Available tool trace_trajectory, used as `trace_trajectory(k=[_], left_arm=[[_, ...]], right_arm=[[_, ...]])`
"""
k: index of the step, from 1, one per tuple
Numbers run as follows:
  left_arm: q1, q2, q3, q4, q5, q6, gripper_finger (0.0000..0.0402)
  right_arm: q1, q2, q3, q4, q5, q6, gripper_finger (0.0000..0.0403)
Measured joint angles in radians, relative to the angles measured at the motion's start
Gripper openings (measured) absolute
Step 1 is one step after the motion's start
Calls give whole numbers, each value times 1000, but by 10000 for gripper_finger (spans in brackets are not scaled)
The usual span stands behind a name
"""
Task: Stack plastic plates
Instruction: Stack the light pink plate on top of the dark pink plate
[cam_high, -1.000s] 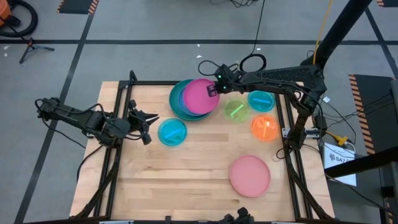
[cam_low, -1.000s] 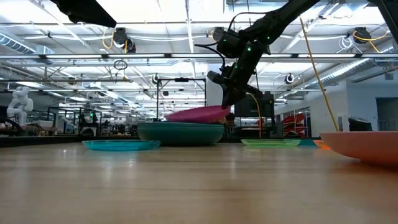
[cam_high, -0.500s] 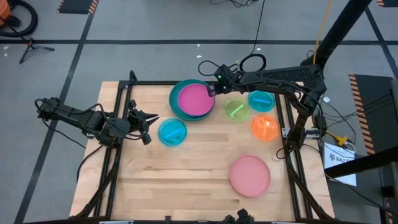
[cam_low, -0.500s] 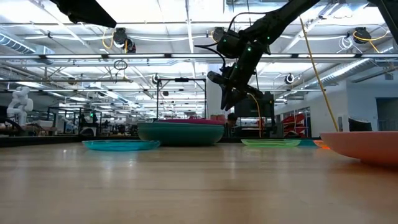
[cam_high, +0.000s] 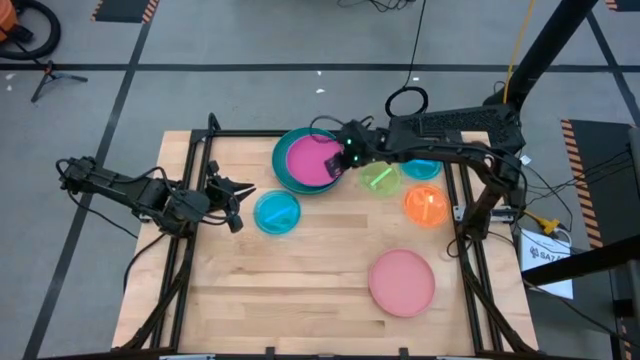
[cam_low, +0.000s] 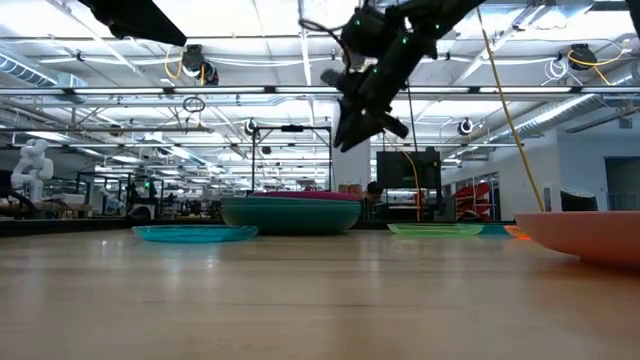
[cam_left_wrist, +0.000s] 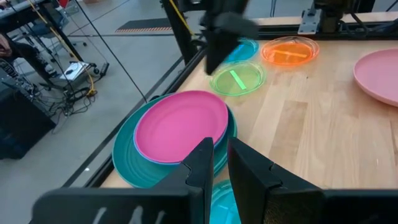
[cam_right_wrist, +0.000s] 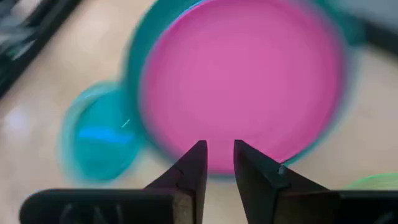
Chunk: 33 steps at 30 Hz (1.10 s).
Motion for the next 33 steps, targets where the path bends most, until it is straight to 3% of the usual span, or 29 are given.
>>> trace_trajectory(k=[8,15,21,24,28,33], left_arm=[[0,0,0,-1,0,-9,56],[0,0,0,5,0,-8,56],[0,0,0,14,0,13,56],[0,0,0,15,0,20,56],[0,0,0,38,0,77,56],[0,0,0,138,0,163,56]], right_arm=[[216,-10,0,-54,-197,118,75],[427,-10,0,-124,-231,296,75],[563,-10,1,-401,-277,420,75],[617,-10,1,-617,-263,368,75],[682,-10,1,-844,-131,252,75],[738,-10,1,-923,-27,18,76]])
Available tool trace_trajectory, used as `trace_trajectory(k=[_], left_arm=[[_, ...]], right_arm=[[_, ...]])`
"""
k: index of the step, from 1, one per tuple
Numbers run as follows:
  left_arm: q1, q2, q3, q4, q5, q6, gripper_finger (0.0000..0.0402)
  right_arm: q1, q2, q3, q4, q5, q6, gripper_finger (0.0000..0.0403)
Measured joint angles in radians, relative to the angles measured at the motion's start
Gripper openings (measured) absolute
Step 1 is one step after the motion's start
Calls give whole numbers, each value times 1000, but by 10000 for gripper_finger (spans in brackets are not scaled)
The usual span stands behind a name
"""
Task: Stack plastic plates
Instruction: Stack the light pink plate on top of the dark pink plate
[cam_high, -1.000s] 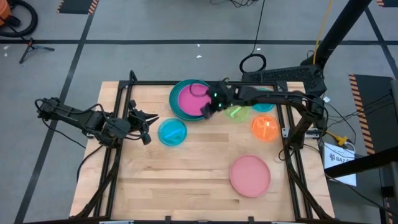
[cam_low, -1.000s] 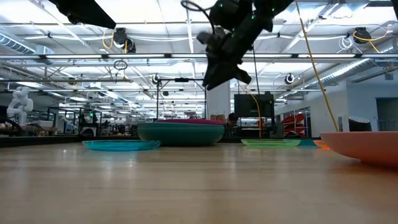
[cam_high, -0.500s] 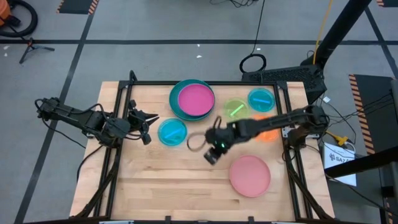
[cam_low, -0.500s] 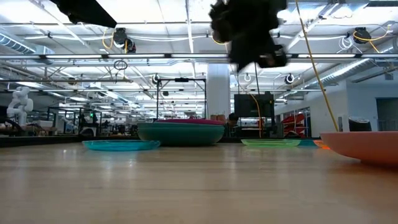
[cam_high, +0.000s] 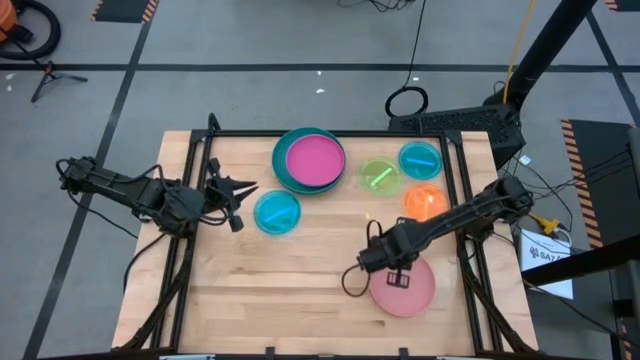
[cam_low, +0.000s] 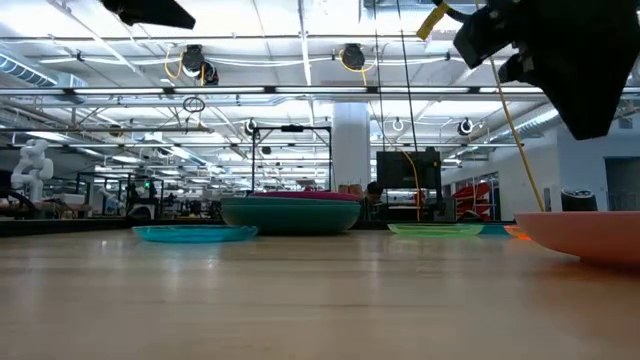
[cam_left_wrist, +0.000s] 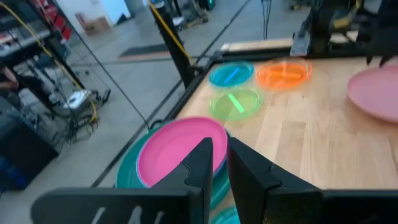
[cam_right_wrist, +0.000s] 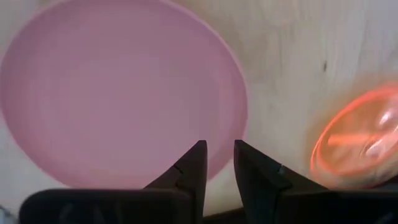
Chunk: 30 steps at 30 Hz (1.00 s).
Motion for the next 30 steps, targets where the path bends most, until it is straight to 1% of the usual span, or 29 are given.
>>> trace_trajectory(k=[2,5,11,15,21,30], left_arm=[[0,0,0,23,0,18,56],[0,0,0,33,0,41,56],[0,0,0,35,0,74,56],[0,0,0,35,0,77,56],[0,0,0,49,0,83,56],[0,0,0,50,0,82,56]], right_arm=[[13,0,0,30,39,-41,79],[20,0,0,91,98,-45,95],[18,0,0,203,101,-89,145],[17,0,-1,237,126,-133,164],[5,0,-21,258,129,-194,163],[-32,0,-164,292,122,-261,160]])
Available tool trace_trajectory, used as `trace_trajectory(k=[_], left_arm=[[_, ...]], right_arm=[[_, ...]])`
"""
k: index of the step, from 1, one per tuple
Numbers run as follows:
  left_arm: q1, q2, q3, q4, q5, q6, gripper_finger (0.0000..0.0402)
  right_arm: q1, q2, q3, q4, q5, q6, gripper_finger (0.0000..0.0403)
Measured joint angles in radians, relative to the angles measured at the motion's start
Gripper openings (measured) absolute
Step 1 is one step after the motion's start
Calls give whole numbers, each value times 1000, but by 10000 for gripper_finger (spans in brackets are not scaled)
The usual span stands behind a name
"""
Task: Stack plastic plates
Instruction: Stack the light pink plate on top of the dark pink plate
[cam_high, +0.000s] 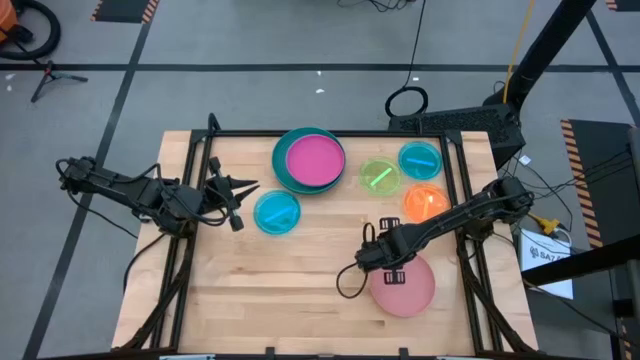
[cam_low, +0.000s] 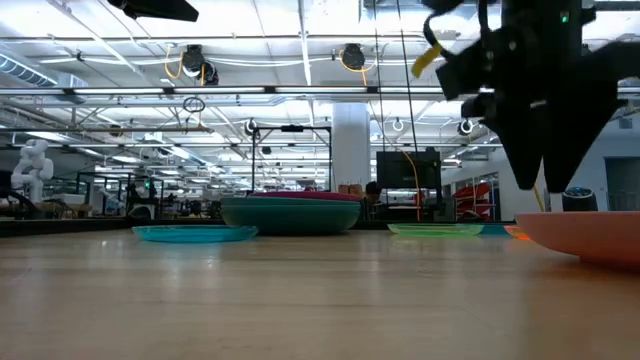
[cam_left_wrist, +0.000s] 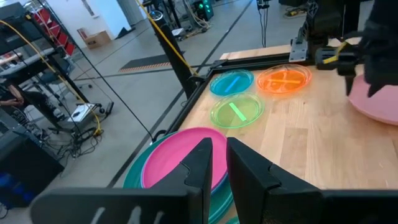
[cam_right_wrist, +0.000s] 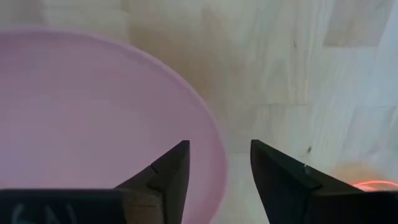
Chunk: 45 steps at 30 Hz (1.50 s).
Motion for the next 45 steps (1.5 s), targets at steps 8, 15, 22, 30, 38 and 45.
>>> trace_trajectory(k=[8,15,22,30,38,45], left_arm=[[0,0,0,0,0,-1,56],[0,0,0,0,0,-4,56],[0,0,0,-1,0,-4,56],[0,0,0,-1,0,-8,56],[0,0,0,-2,0,-16,56],[0,0,0,-8,0,-43,56]], right_arm=[[-59,0,-130,127,-63,-54,160],[-93,0,-190,197,-151,-64,159],[-113,0,-189,200,-164,-88,117],[-122,-3,-186,160,-183,-125,13],[-169,0,-118,89,-202,-37,4],[-255,0,39,99,-160,-9,2]])
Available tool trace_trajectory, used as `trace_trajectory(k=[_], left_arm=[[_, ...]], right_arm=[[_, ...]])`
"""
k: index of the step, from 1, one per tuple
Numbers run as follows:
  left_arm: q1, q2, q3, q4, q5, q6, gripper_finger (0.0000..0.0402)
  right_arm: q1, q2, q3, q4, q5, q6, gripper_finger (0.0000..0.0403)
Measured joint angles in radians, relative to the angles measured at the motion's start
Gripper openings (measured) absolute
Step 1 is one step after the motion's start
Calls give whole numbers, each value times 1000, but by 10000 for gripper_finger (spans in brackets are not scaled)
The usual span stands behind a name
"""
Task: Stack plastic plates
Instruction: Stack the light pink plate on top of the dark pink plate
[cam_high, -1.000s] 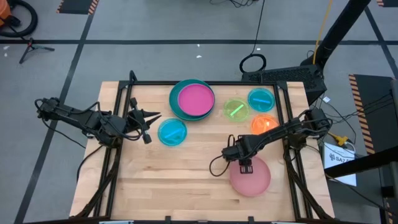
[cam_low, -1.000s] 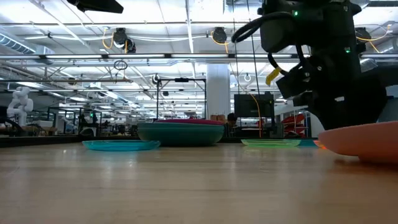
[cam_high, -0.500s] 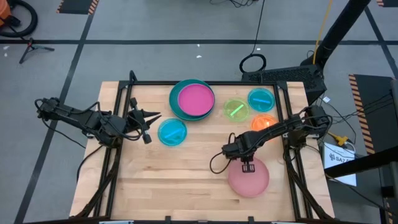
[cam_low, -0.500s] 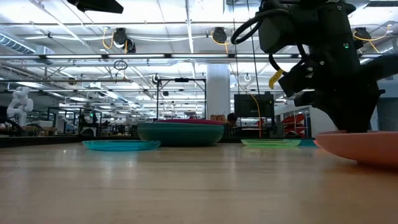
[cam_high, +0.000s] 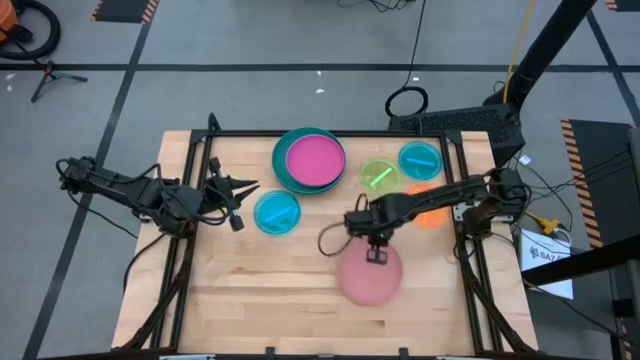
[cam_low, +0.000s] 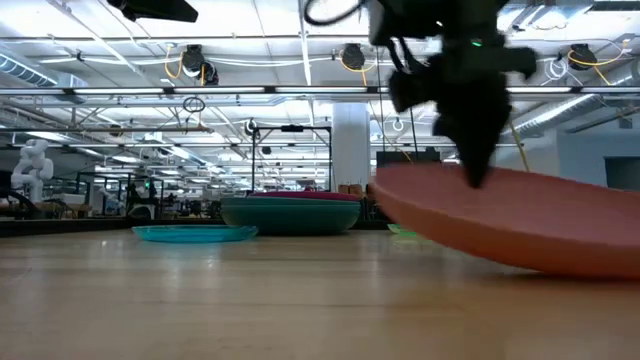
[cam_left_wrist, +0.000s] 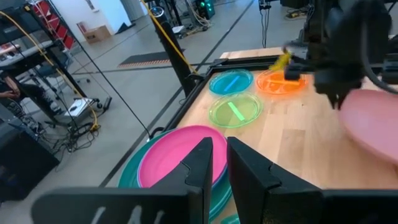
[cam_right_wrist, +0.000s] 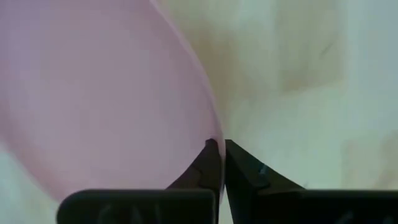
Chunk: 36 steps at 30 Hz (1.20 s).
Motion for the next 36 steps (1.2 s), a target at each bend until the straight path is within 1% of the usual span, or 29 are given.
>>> trace_trajectory(k=[5,12,18,22,28,36], left_arm=[[0,0,0,-20,0,-27,56],[0,0,0,-20,0,-34,56],[0,0,0,-26,0,-28,56],[0,0,0,-26,0,-15,56],[0,0,0,-29,0,-5,56],[0,0,0,-67,0,-15,56]], right_arm=[[-112,1,136,23,27,-3,2],[-352,1,296,55,37,38,1],[-573,0,331,190,31,119,1],[-679,13,333,285,30,129,1],[-766,81,333,322,28,173,1],[-772,152,333,312,25,186,3]])
